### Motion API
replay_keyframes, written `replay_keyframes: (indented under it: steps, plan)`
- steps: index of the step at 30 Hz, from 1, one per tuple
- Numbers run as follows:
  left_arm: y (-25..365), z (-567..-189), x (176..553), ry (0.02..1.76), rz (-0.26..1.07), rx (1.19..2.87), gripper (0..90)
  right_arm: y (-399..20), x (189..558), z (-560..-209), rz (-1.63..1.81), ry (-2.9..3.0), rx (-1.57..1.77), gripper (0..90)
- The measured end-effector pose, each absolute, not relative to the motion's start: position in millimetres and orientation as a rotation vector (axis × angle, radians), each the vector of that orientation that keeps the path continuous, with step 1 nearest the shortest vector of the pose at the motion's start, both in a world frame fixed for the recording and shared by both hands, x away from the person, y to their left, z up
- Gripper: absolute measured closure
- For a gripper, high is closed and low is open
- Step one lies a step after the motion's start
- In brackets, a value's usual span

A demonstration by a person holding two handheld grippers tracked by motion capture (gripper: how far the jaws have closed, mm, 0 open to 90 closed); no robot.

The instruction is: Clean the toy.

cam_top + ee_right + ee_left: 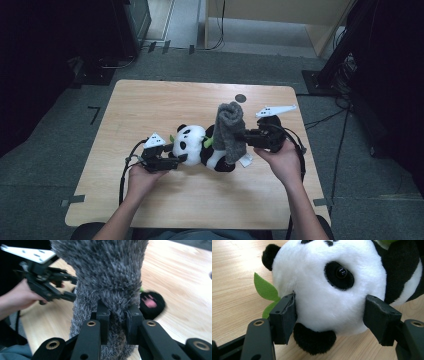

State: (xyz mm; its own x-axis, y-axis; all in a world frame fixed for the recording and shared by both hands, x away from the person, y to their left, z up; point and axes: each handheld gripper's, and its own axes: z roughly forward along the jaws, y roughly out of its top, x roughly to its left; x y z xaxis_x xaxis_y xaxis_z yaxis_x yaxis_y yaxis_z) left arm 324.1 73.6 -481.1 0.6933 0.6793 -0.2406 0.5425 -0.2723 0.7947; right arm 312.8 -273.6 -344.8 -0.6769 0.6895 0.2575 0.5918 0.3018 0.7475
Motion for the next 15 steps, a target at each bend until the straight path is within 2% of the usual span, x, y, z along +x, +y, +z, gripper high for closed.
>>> replay_keyframes:
  steps: [15]
  plan:
    - [73.4, -480.9, 323.7, 0.946, 0.18, 1.951, 30.3, -176.1, 340.0, -321.0, 1.425, 2.568, 0.987, 78.4]
